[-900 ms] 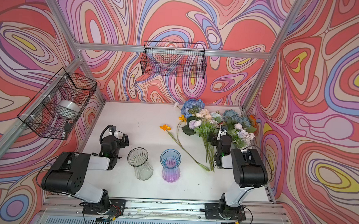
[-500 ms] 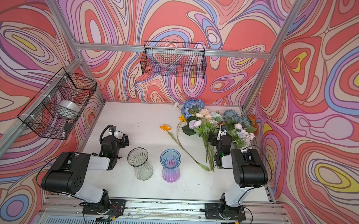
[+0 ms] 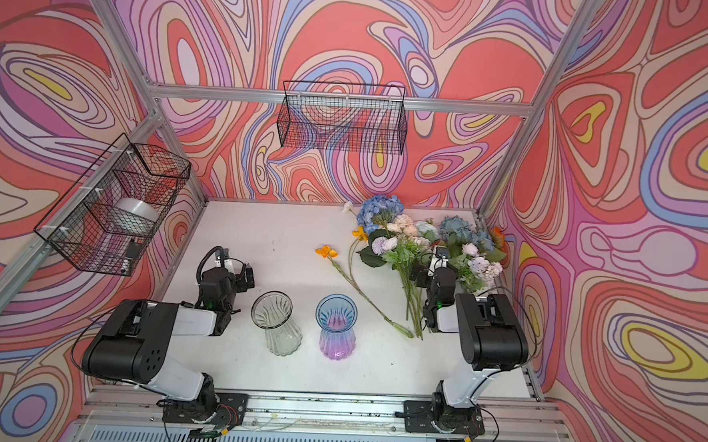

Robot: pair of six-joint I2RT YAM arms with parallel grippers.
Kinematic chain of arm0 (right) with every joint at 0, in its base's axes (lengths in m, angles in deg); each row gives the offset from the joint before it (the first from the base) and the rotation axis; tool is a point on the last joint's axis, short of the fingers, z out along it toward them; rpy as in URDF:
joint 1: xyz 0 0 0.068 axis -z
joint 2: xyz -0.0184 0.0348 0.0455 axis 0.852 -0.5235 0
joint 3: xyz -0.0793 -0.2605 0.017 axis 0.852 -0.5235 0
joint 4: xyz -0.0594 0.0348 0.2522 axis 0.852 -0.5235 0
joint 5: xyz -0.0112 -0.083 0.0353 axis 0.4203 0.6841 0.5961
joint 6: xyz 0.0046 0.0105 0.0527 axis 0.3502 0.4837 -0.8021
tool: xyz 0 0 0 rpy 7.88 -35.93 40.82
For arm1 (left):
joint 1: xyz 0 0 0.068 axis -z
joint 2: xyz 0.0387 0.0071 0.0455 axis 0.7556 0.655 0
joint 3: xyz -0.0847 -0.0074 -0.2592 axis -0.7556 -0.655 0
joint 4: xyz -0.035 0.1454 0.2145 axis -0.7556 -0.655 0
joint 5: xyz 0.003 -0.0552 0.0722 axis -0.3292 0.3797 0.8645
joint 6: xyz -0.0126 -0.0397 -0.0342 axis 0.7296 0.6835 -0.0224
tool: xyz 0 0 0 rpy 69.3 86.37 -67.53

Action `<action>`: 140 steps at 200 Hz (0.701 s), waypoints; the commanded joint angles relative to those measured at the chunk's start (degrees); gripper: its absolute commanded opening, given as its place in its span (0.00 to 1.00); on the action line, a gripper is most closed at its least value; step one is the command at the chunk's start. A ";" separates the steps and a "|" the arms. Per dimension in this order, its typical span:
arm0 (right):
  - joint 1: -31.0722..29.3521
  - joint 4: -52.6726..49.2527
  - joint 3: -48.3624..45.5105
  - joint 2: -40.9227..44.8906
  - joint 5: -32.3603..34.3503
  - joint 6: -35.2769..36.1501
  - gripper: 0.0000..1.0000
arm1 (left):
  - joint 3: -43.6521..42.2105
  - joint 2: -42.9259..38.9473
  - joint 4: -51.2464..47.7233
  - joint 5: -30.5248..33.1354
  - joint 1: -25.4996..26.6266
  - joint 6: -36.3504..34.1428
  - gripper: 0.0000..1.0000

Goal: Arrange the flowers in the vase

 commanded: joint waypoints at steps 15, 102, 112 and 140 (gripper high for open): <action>-0.02 -0.86 0.04 -0.09 -0.05 -0.50 0.98 | 1.01 0.64 0.91 0.31 -0.09 -0.88 1.00; -0.54 -32.14 10.46 17.40 2.50 -5.11 0.87 | 0.18 -14.76 -9.53 7.39 1.44 0.39 0.97; -0.64 -38.44 13.28 19.64 1.97 -7.23 0.86 | 0.29 -18.09 -11.72 9.20 1.45 2.67 0.96; -1.96 -57.12 23.72 23.23 -1.82 -12.04 0.79 | 2.32 -27.38 -19.00 8.87 1.52 9.62 0.95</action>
